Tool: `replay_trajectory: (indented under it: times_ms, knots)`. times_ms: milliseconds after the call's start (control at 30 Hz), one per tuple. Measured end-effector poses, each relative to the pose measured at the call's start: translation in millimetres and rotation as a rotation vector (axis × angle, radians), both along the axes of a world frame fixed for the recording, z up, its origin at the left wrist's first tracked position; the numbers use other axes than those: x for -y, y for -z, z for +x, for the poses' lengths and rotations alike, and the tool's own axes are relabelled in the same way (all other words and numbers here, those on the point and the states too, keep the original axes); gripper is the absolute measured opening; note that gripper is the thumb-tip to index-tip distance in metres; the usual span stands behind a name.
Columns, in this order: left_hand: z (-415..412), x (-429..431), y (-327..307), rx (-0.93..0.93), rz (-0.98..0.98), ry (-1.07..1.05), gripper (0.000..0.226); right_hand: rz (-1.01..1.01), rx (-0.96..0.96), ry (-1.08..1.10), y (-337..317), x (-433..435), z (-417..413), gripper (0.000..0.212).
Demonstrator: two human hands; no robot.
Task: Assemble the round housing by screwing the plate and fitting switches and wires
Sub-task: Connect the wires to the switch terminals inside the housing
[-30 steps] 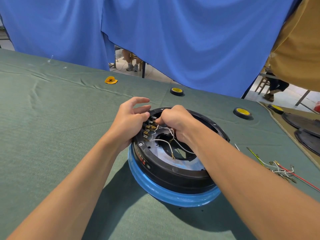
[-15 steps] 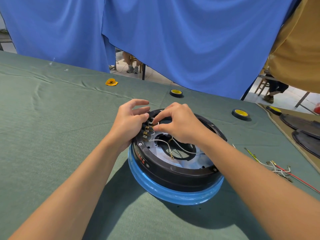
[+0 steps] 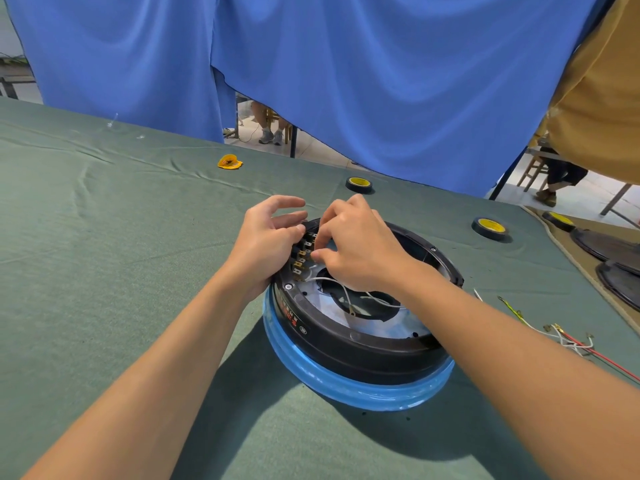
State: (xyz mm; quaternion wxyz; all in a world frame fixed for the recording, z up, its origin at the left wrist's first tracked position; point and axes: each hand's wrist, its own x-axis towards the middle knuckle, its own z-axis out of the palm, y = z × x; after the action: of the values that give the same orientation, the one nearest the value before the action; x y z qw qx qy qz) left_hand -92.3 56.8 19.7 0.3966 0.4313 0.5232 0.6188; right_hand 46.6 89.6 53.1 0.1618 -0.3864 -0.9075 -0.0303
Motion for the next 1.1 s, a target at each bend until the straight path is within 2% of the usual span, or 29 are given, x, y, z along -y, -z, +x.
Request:
replay_trajectory:
  times_ms: [467, 1100]
  knots:
    - [0, -1, 1, 0.012, 0.004, -0.001, 0.04, 0.077, 0.007, 0.032, 7, 5, -3, 0.023]
    - [-1, -1, 1, 0.0, 0.005, 0.002, 0.041, 0.055, -0.057, 0.031, 13, 3, 0, 0.02]
